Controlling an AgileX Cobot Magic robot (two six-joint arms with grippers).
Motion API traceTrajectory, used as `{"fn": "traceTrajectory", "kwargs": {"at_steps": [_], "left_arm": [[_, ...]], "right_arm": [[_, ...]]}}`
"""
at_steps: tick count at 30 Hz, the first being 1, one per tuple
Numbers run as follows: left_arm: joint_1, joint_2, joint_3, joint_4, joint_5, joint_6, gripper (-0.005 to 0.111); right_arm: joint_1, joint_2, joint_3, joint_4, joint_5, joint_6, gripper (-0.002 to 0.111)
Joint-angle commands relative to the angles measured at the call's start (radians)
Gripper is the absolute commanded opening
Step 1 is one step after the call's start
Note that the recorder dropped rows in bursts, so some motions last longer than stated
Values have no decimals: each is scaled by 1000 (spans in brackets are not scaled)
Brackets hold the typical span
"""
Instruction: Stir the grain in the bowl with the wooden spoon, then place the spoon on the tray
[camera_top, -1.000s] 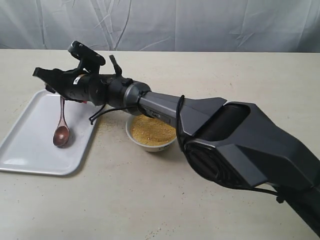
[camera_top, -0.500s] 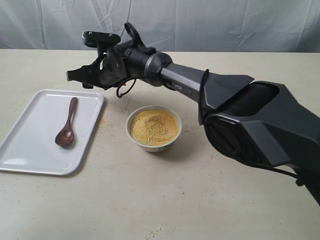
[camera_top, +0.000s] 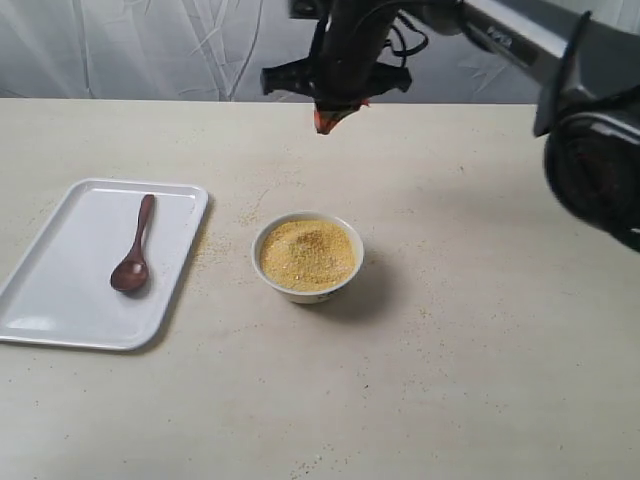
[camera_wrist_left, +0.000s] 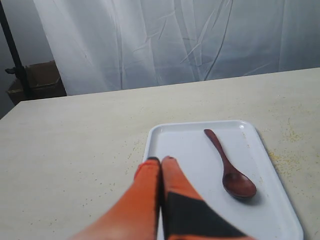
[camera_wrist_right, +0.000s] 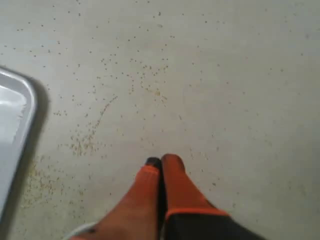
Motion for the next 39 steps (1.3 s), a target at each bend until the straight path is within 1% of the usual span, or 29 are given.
{"fn": "traceTrajectory", "kwargs": {"at_steps": [1, 5, 8, 9, 11, 12, 15, 21, 26, 29, 32, 35, 39], "left_arm": [[-6, -5, 5, 1, 1, -1, 0], [-6, -5, 5, 1, 1, -1, 0], [-6, -5, 5, 1, 1, -1, 0], [-6, -5, 5, 1, 1, -1, 0], [-6, -5, 5, 1, 1, -1, 0], [-6, -5, 5, 1, 1, -1, 0], [-6, -5, 5, 1, 1, -1, 0], [-6, -5, 5, 1, 1, -1, 0], [-6, -5, 5, 1, 1, -1, 0], [-6, -5, 5, 1, 1, -1, 0], [-6, -5, 5, 1, 1, -1, 0], [-6, -5, 5, 1, 1, -1, 0], [-6, -5, 5, 1, 1, -1, 0]], "right_arm": [[-108, -131, 185, 80, 17, -142, 0], [-201, -290, 444, 16, 17, -173, 0], [-270, -436, 686, -40, -80, -173, 0], [-296, -504, 764, -80, -137, -173, 0], [-324, -598, 902, -140, -210, -173, 0], [-335, -671, 990, -177, -265, -143, 0], [-344, -847, 1178, -248, -396, -57, 0], [-339, -1225, 1503, -231, -578, -39, 0], [-339, -1501, 1671, -194, -720, -29, 0], [-342, -1622, 1744, -209, -763, -17, 0], [-342, -1707, 1797, -211, -729, -17, 0], [-342, -1762, 1802, -179, -646, -17, 0], [-342, -1806, 1802, -178, -613, -17, 0]]}}
